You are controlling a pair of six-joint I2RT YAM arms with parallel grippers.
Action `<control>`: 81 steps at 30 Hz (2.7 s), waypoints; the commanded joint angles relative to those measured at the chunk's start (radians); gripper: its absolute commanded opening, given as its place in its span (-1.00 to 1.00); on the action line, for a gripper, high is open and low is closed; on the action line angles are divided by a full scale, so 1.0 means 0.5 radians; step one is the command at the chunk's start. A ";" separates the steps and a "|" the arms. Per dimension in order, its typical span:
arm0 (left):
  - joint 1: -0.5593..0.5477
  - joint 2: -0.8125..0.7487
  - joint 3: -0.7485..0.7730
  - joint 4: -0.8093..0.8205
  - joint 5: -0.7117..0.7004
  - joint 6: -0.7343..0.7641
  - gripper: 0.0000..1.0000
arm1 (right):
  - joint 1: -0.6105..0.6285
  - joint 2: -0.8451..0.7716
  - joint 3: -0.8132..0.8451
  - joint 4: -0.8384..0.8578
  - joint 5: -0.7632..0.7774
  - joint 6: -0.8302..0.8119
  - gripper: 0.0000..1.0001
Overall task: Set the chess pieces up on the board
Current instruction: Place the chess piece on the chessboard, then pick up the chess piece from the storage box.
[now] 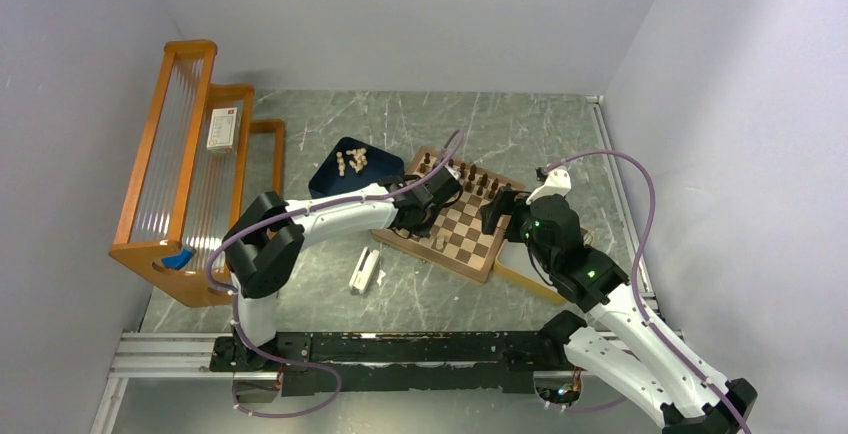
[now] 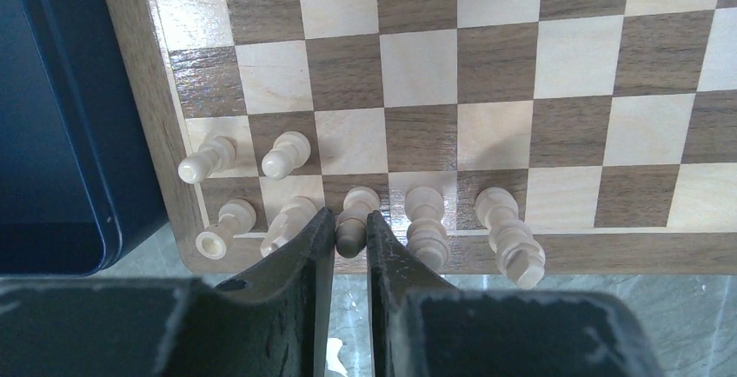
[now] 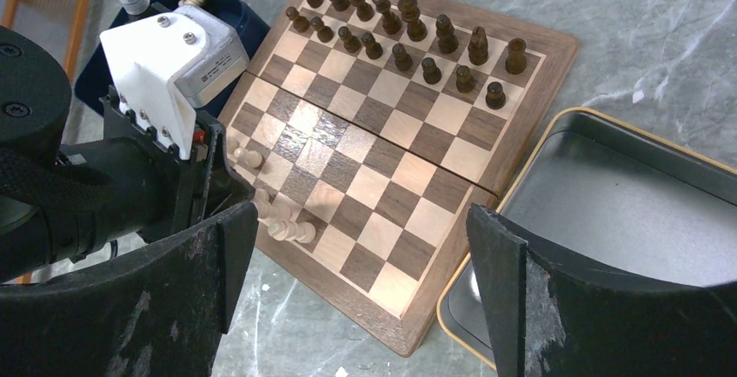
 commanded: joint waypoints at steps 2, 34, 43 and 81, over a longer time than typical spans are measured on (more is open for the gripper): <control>-0.008 0.036 0.075 -0.030 -0.044 0.024 -0.55 | 0.007 -0.015 0.012 0.044 0.001 0.010 0.89; 0.017 -0.064 0.062 0.010 -0.032 0.000 -0.29 | 0.007 0.018 -0.026 0.109 -0.035 0.024 0.89; 0.106 -0.254 0.092 0.055 -0.025 0.008 -0.31 | 0.007 0.034 0.003 0.112 -0.053 0.003 0.89; 1.285 0.259 0.356 0.417 0.215 0.286 -0.48 | 0.007 0.090 -0.019 0.194 -0.138 0.005 0.90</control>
